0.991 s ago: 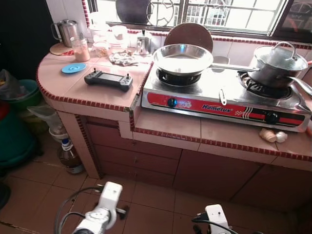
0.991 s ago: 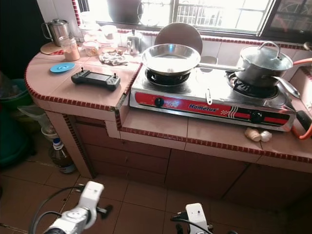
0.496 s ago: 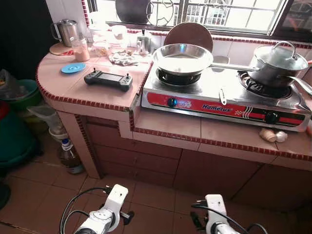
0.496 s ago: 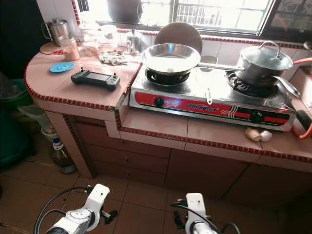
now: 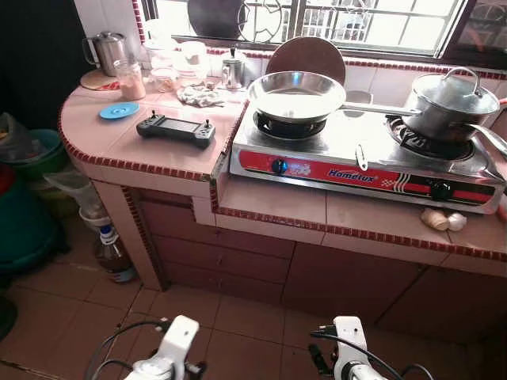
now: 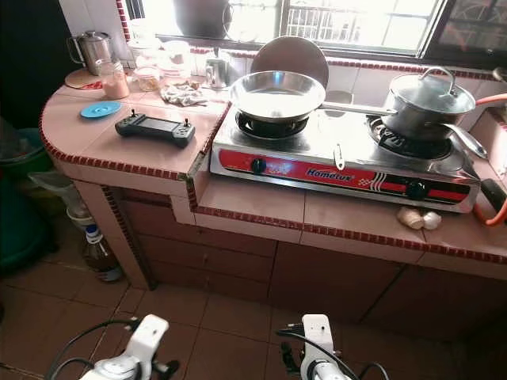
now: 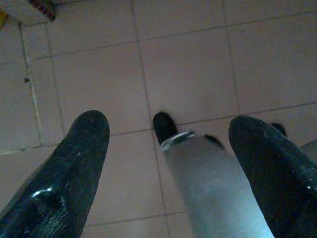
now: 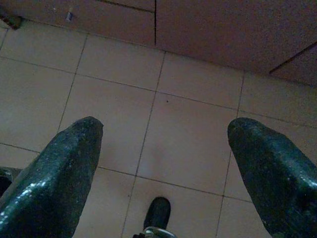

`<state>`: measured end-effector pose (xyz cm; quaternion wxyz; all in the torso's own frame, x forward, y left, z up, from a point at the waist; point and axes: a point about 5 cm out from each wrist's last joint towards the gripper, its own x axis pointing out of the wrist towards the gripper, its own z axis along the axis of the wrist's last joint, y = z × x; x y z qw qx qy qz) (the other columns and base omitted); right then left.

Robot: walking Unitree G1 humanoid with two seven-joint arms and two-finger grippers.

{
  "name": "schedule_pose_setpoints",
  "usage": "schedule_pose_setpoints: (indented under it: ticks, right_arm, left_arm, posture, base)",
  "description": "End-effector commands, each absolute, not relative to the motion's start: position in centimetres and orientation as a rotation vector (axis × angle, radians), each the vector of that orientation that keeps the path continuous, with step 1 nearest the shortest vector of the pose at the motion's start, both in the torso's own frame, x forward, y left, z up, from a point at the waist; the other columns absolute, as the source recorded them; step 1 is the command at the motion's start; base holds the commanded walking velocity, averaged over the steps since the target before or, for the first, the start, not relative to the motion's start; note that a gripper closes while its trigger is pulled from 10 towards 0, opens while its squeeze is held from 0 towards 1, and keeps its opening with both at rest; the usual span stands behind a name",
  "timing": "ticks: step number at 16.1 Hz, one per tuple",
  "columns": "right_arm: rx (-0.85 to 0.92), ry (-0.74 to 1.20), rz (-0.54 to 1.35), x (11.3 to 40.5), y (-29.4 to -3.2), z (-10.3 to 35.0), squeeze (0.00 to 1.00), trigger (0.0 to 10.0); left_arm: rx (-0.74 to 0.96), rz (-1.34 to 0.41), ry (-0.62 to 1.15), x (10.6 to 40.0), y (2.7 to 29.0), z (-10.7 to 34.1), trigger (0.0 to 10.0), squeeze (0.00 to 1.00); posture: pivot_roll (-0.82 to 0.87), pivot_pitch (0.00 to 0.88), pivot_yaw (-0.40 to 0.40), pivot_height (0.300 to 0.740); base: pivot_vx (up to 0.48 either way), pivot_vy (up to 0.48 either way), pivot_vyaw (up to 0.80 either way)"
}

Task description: Kitchen organization

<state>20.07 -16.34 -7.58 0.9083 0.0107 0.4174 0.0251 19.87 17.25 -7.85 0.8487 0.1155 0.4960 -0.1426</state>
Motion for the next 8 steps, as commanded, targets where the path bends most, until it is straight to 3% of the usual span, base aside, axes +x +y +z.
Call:
schedule_pose_setpoints:
  ticks: [1,8]
  right_arm:
    - [0.039,0.871,0.027,19.9,-16.6,-7.7,0.00,10.0]
    - [0.068,0.875,0.010,19.7,-16.3,-7.8,0.00,10.0]
  left_arm:
    - [0.267,-0.293,1.056,19.4,17.8,-8.0,10.0,0.00]
    - [0.327,-0.326,1.077,18.4,17.2,-8.6,10.0,0.00]
  posture:
    - [0.11,0.000,-0.018,0.740]
    - [0.10,0.000,0.014,0.740]
  base:
    - [0.000,0.000,0.00]
    - [0.000,0.000,0.00]
